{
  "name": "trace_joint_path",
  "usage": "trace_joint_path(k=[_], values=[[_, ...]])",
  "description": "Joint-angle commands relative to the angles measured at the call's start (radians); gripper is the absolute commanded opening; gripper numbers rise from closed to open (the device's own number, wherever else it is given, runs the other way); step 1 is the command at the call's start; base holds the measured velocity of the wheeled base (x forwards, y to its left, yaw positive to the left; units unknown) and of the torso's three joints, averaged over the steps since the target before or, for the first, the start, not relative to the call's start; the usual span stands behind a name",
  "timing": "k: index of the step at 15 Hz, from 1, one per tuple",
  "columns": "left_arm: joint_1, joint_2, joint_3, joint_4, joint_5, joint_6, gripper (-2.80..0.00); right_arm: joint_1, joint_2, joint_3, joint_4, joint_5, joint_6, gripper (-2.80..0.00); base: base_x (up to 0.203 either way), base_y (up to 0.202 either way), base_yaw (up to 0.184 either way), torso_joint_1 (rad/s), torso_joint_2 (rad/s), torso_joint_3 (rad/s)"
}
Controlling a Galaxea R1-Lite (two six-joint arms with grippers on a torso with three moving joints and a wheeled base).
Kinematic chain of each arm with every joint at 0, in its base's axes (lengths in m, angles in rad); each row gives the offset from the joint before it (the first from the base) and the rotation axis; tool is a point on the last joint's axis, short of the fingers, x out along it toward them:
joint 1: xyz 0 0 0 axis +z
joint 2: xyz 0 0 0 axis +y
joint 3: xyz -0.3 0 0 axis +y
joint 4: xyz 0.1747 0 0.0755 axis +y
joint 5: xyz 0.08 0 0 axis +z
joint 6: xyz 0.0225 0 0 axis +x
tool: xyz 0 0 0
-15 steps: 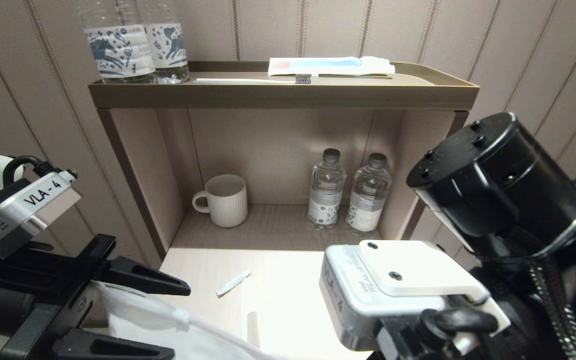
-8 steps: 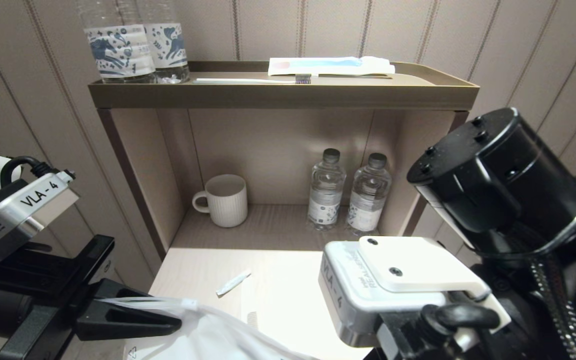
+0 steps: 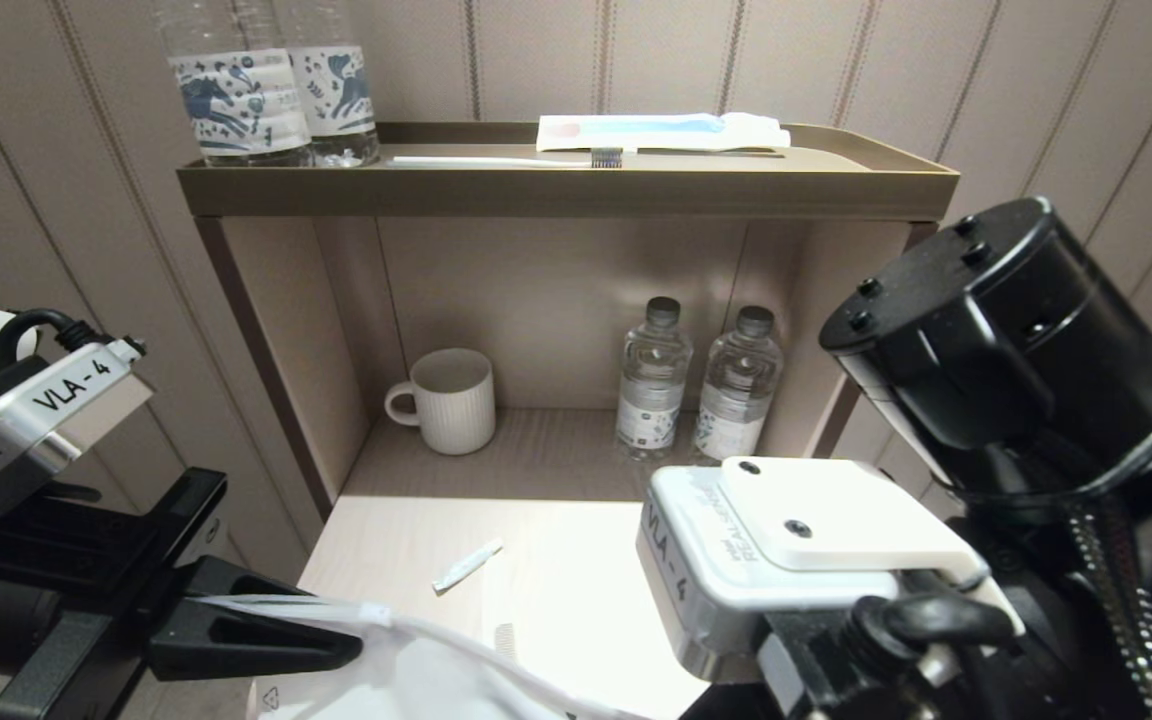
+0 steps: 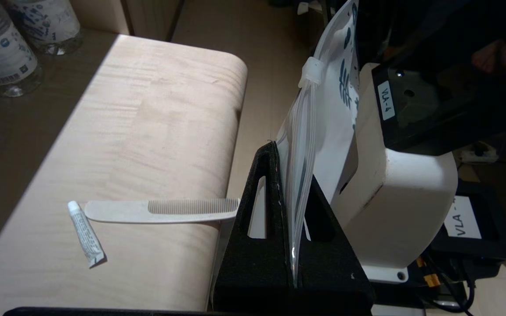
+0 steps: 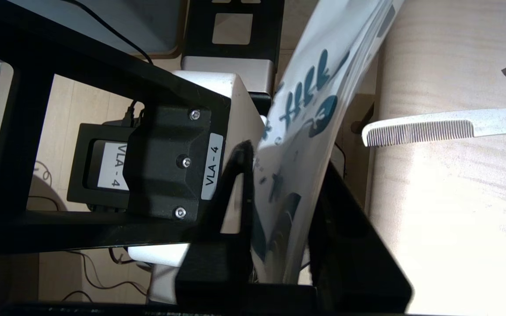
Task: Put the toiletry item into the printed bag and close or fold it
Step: Hand it to the other hand
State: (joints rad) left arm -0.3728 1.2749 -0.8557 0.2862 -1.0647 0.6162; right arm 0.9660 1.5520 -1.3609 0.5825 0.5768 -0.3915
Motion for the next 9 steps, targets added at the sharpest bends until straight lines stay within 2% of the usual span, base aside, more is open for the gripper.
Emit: trace_joint_path(k=[1,6,9], values=[[0.000,-0.002,0.000,0.002,-0.006,0.004,-2.80,0.000,0.002,0.002,-0.001,0.004,-0.003,0.00,0.000,0.000,0.000,0.000,0.00,0.000],[0.000,0.010,-0.003,0.002,-0.004,0.002,-2.80,-0.003,0.002,-0.012,-0.014,0.004,-0.003,0.00,0.000,0.000,0.000,0.000,0.00,0.000],[0.000,0.034,-0.039,0.018,0.002,-0.007,-2.80,-0.006,0.005,-0.018,-0.118,0.003,0.000,0.00,0.000,0.000,0.000,0.000,0.00,0.000]])
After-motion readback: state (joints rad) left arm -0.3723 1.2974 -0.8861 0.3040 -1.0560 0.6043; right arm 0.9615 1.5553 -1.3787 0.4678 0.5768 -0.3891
